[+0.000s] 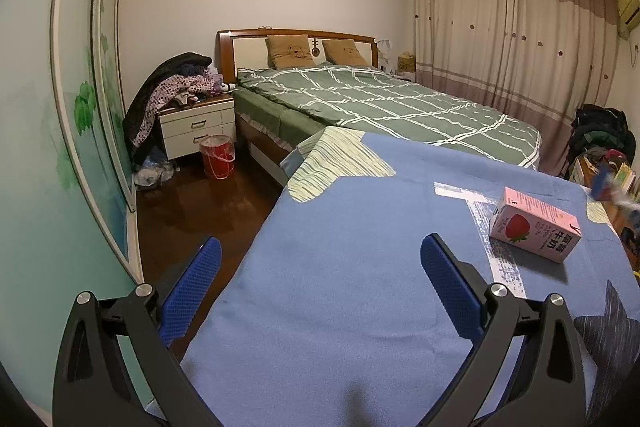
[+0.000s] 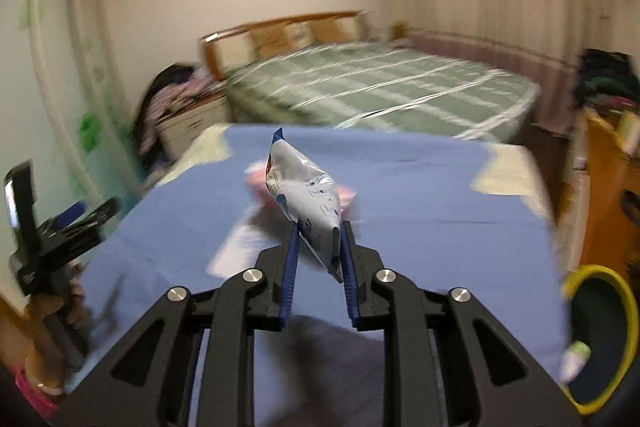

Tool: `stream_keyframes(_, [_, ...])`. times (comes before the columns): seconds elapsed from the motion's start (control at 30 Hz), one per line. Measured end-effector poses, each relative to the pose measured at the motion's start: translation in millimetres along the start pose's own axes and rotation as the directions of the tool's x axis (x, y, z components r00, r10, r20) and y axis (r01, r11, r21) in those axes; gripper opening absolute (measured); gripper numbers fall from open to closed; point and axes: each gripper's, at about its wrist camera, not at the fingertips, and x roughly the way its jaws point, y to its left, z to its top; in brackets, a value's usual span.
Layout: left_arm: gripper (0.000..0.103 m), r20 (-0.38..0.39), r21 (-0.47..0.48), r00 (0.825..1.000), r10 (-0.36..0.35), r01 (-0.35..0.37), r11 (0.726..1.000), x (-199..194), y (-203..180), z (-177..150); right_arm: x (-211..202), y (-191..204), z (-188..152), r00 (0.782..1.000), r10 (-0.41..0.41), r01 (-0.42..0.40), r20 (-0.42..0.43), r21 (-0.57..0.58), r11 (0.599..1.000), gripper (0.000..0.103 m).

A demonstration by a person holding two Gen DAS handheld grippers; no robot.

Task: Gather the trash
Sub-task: 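Carry the snack packet with the right gripper over the bin and release it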

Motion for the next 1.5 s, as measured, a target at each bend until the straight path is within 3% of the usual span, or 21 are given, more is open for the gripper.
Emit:
stream_keyframes(0.07, [0.098,0.0,-0.002,1.0,0.001,-0.001,1.0,0,0,1,-18,-30,-5,0.997,-0.078,0.077,0.027,0.05,0.996,0.02])
stream_keyframes(0.17, [0.098,-0.003,-0.002,1.0,0.003,-0.003,1.0,0,0,0,-42,-80,-17,0.974,-0.224,0.217,0.04,0.14,0.966,0.02])
stream_keyframes(0.33, [0.098,-0.006,-0.009,1.0,0.007,-0.007,1.0,1,3,4,-67,-157,-42,0.913,-0.408,0.393,-0.012,0.293,0.871,0.02])
stream_keyframes(0.37, [0.098,-0.005,-0.009,1.0,0.008,-0.008,1.0,0,3,4,-71,-173,-49,0.892,-0.451,0.435,-0.029,0.321,0.841,0.02])
stream_keyframes(0.57, [0.098,-0.009,-0.008,1.0,0.013,-0.013,1.0,4,4,6,-71,-218,-73,0.843,-0.527,0.517,-0.103,0.421,0.745,0.023])
stream_keyframes(0.67, [0.098,-0.011,-0.008,1.0,0.014,-0.014,1.0,4,4,6,-71,-232,-84,0.809,-0.572,0.566,-0.135,0.443,0.696,0.032])
stream_keyframes(0.8, [0.098,-0.014,-0.008,1.0,0.015,-0.015,1.0,4,5,6,-68,-240,-88,0.787,-0.596,0.589,-0.161,0.484,0.647,0.039])
stream_keyframes(0.93, [0.098,-0.011,-0.003,1.0,0.019,-0.019,1.0,5,5,5,-71,-240,-90,0.793,-0.596,0.564,-0.125,0.522,0.64,0.056])
stream_keyframes(1.1, [0.098,-0.014,0.007,0.999,0.029,-0.029,1.0,6,2,4,-64,-224,-84,0.849,-0.527,0.467,-0.04,0.526,0.711,0.064])
stream_keyframes(1.2, [0.098,-0.009,0.019,0.999,0.039,-0.039,0.999,4,-2,3,-55,-209,-76,0.845,-0.533,0.482,-0.027,0.47,0.74,0.064])
stream_keyframes(1.33, [0.098,-0.001,0.061,1.0,0.026,-0.026,0.998,1,-12,3,-52,-200,-70,0.835,-0.55,0.499,-0.016,0.444,0.744,0.068])
stream_keyframes(1.5, [0.098,-0.091,0.105,0.989,-0.112,0.122,0.987,4,-39,13,-50,-204,-71,0.837,-0.546,0.496,-0.034,0.468,0.731,0.07])
